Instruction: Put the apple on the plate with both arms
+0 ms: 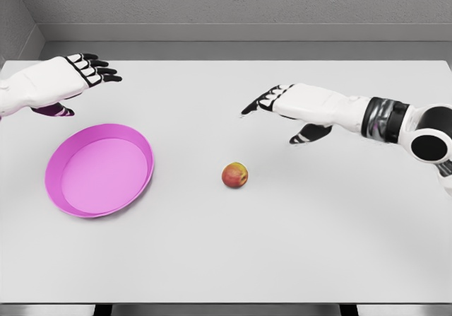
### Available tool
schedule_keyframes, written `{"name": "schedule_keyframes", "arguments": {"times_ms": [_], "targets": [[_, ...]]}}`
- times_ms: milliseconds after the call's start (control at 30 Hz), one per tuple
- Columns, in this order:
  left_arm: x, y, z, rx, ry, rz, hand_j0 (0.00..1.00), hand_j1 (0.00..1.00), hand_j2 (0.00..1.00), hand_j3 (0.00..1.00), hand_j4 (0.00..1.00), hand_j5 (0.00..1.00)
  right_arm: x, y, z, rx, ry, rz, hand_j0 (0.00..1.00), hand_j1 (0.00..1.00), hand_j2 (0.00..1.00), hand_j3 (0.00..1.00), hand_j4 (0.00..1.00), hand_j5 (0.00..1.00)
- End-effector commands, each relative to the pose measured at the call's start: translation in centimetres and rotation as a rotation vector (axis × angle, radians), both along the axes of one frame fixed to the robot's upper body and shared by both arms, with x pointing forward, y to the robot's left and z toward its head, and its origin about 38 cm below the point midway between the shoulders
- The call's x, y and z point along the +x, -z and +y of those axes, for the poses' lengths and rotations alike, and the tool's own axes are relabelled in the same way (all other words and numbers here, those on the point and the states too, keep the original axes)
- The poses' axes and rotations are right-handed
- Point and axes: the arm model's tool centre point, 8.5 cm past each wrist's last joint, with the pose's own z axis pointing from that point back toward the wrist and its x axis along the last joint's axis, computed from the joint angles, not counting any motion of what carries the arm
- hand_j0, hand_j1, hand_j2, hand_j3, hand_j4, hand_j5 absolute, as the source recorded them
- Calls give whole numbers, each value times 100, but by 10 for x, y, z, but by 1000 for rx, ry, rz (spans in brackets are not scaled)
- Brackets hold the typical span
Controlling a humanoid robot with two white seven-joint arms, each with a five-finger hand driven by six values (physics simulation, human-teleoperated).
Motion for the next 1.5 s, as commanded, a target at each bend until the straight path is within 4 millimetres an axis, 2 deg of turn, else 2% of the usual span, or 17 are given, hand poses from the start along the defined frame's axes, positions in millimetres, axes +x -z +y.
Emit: {"name": "schedule_keyframes", "arguments": {"times_ms": [0,67,100,167,267,367,500,633,767,800,900,967,1100,1200,1267,1467], "targets": [[-1,0,-4,-9,10,-1,100,100,100,100,100,100,2,-34,-43,-32,39,-94,100,100,100,100,100,100],[-7,-3,-27,-23,77,-12,100,100,100,100,100,100,-4,-43,-69,-59,45,-124,100,100,100,100,100,100],[-8,0,-51,-50,128,-16,100,100,100,100,100,100,-7,-44,-80,-63,63,-128,100,100,100,100,100,100],[-19,4,-83,-54,213,-2,100,100,100,100,100,100,-13,-45,-103,-85,107,-129,100,100,100,100,100,100],[-32,9,-129,-13,343,22,100,100,100,100,100,100,-11,-40,-119,-90,127,-117,100,100,100,100,100,100],[-33,9,-152,-16,392,25,100,100,100,100,100,100,-9,-39,-130,-97,150,-112,100,100,100,100,100,100],[-36,17,-186,25,468,55,100,100,100,100,100,100,-11,-38,-125,-92,130,-113,100,100,100,100,100,100],[-36,23,-202,49,493,40,100,100,100,100,100,100,-11,-37,-125,-92,130,-110,100,100,100,100,100,100],[-31,38,-219,68,506,59,100,100,100,100,100,100,-11,-37,-125,-92,128,-112,100,100,100,100,100,100],[-31,40,-229,61,524,65,100,100,100,100,100,100,-11,-37,-125,-90,129,-111,100,100,100,100,100,100],[-22,43,-228,34,506,111,100,100,100,100,100,100,-12,-36,-125,-94,128,-107,100,100,100,100,100,100],[-19,53,-224,32,484,212,100,100,100,100,100,100,-12,-36,-124,-94,127,-106,100,100,100,100,100,100],[-26,67,-232,66,506,298,100,100,100,100,100,100,-12,-34,-124,-95,125,-100,100,100,100,100,100,100],[-26,71,-240,64,515,332,100,100,100,100,100,100,-12,-33,-124,-94,125,-99,100,100,100,100,100,100],[-25,66,-254,109,541,289,100,100,100,100,100,100,-13,-33,-123,-94,123,-99,100,100,100,100,100,100],[-25,65,-262,162,554,245,100,100,100,100,100,100,-14,-33,-122,-94,119,-98,100,100,100,100,100,100]]}}
